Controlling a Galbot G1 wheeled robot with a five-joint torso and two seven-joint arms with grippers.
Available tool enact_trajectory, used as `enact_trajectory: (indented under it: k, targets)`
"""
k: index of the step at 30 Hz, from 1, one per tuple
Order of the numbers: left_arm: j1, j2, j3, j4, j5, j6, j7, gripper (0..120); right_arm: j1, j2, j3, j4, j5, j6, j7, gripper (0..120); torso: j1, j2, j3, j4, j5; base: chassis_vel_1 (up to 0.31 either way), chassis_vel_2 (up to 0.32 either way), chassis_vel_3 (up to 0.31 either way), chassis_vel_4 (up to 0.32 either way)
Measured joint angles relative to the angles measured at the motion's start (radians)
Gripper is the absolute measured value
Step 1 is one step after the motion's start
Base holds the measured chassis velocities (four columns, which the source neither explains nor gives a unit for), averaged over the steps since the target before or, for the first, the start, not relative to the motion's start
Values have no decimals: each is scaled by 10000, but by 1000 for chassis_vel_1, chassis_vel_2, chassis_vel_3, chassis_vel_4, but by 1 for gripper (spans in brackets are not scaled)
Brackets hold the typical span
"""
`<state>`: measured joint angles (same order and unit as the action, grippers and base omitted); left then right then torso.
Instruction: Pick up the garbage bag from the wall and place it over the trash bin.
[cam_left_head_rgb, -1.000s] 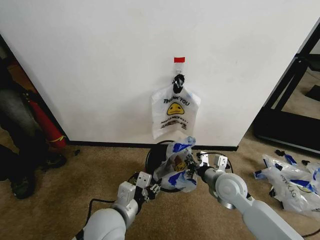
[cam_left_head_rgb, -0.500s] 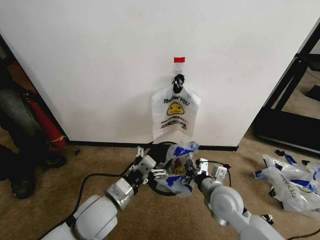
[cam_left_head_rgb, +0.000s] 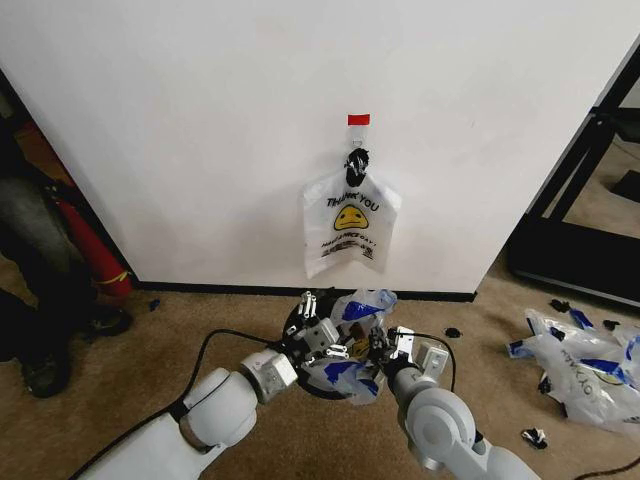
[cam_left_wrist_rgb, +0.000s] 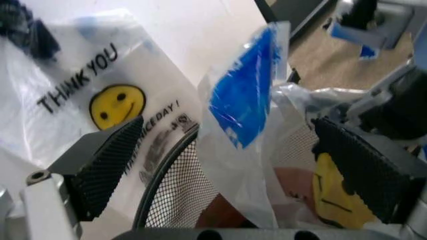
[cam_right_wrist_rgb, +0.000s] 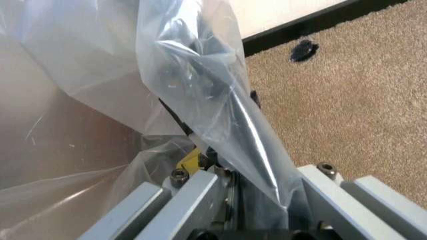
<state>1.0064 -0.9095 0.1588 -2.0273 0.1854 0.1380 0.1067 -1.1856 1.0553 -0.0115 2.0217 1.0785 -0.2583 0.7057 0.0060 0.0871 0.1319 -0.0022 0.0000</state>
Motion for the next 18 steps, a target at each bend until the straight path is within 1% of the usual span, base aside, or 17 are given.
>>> enact_trajectory:
  k: [1, 2, 6, 7, 8, 10, 11, 12, 16, 17, 18]
  targets:
    - [-34, -32, 27, 62, 119, -70, -28, 98, 5, -4, -6, 0, 0, 0, -2, 0, 0, 0, 0, 0, 0, 0, 0, 0, 0]
    - [-135, -125, 101, 215, 364, -218, -191, 95, 13, -14, -31, 2, 0, -3, -5, 0, 0, 0, 0, 0, -1, 0, 0, 0, 0]
    - [-376, -297, 271, 441, 616, -309, -617, 79, 24, -23, -136, 7, -14, -30, -13, 0, 0, 0, 0, -1, 0, 0, 0, 0, 0]
    - [-423, -323, 305, 454, 663, -308, -669, 74, 35, -22, -168, 6, -24, -39, -16, 0, 0, 0, 0, -1, 0, 0, 0, 0, 0]
    - [-423, -323, 305, 454, 663, -308, -669, 74, 35, -22, -168, 6, -24, -39, -16, 0, 0, 0, 0, -1, 0, 0, 0, 0, 0]
    - [-475, -364, 361, 475, 705, -309, -744, 68, 61, -18, -215, 3, -40, -52, -26, 0, 0, 0, 0, -1, 0, 0, 0, 0, 0]
    - [-502, -393, 392, 481, 708, -309, -791, 62, 87, -13, -251, -21, -55, -66, -41, 0, 0, 0, 0, 0, -1, 0, 0, 0, 0]
    - [-502, -393, 392, 481, 708, -309, -791, 62, 87, -13, -251, -21, -55, -66, -41, 0, 0, 0, 0, 0, -1, 0, 0, 0, 0]
    - [-506, -386, 402, 431, 675, -411, -834, 46, 133, -14, -299, -93, -90, -145, -67, 0, 0, 0, 0, -1, -1, 0, 0, 0, 0]
    - [-492, -356, 392, 377, 656, -465, -835, 39, 133, -18, -309, -112, -98, -194, -70, 0, 0, 0, 0, -1, 0, 0, 0, 0, 0]
    - [-484, -339, 381, 349, 651, -495, -835, 38, 133, -21, -317, -124, -105, -219, -71, 0, 0, 0, 0, 0, 0, 0, 0, 0, 0]
